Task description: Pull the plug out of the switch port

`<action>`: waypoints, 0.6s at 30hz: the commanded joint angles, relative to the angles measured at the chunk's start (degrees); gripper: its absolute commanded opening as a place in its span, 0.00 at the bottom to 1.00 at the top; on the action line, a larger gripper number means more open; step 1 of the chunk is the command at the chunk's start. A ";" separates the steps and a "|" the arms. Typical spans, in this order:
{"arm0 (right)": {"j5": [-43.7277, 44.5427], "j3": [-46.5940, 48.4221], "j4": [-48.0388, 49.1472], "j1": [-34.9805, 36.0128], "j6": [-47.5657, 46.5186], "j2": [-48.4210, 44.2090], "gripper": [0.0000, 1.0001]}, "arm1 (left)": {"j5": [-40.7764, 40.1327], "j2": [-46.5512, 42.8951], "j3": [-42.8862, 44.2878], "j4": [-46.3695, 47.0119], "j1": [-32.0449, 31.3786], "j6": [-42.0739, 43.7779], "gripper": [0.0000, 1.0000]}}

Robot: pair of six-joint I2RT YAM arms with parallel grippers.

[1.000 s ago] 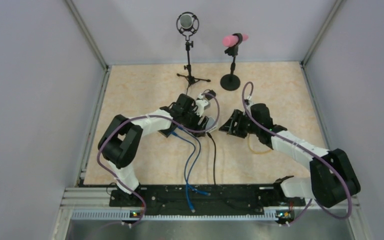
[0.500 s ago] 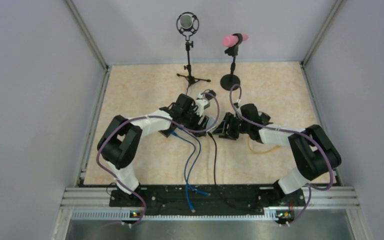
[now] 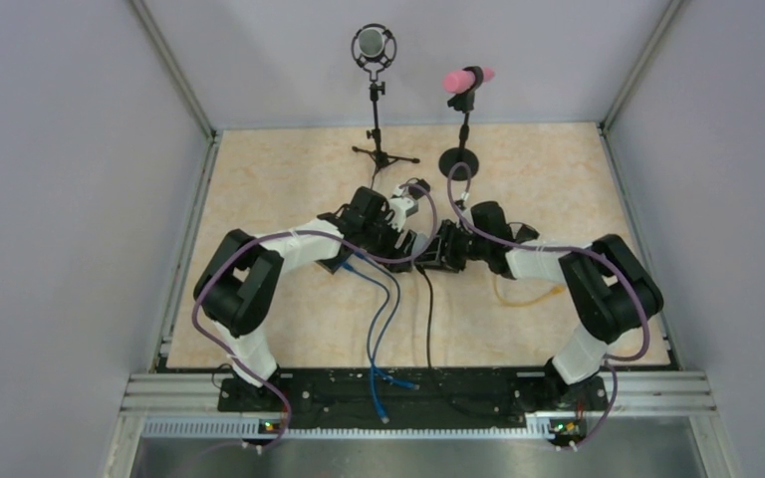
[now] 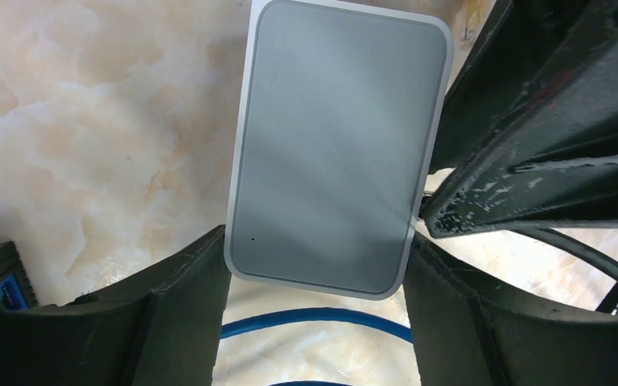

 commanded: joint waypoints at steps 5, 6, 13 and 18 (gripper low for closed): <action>-1.88 1.19 4.01 0.75 1.44 2.04 0.34 | 1.38 -1.10 1.72 0.84 0.07 -0.89 0.00; -1.99 1.16 4.27 0.76 1.57 2.05 0.34 | 1.32 -1.06 1.78 0.73 0.09 -0.79 0.00; -3.29 1.28 4.79 0.76 2.49 1.75 0.30 | -0.83 -1.09 1.94 0.31 0.11 -0.66 0.00; -3.34 0.06 4.72 0.79 2.59 0.16 0.30 | -2.13 -0.92 1.87 0.23 0.11 -0.58 0.00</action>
